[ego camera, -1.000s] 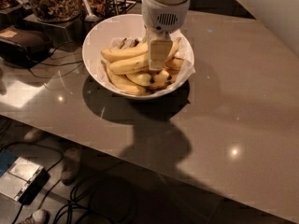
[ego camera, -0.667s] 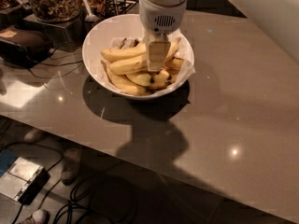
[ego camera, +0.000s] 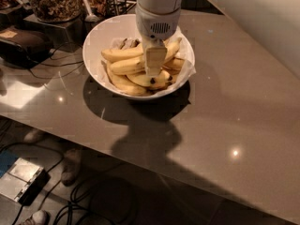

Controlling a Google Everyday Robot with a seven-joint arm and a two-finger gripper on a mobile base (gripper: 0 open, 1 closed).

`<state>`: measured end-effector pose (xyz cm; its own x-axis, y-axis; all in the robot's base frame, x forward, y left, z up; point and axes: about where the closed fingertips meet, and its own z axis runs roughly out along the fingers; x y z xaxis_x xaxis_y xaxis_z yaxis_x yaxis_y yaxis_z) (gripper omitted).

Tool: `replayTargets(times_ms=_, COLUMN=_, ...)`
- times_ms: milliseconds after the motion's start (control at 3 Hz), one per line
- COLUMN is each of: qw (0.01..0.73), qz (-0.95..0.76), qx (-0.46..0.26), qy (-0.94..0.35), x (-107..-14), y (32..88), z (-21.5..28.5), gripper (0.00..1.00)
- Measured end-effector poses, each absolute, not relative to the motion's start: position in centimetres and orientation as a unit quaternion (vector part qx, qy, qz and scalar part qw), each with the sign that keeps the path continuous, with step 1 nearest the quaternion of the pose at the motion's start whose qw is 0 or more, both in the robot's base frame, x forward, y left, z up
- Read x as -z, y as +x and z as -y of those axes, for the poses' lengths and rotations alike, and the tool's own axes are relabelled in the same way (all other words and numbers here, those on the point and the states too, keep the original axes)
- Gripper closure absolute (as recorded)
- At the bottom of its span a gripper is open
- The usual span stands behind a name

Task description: Pick banana from white bowl

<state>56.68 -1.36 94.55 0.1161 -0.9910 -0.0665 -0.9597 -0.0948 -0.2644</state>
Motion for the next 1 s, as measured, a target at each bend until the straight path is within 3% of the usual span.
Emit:
replayTargets(times_ms=333, qw=0.114, qz=-0.66, qx=0.073, qy=-0.739, x=-93.71, y=57.3, z=1.54, gripper=0.45)
replayTargets(times_ms=1000, qw=0.112, qz=-0.663, qx=0.076, qy=-0.736, x=-93.31, y=57.6, z=1.94, gripper=0.86)
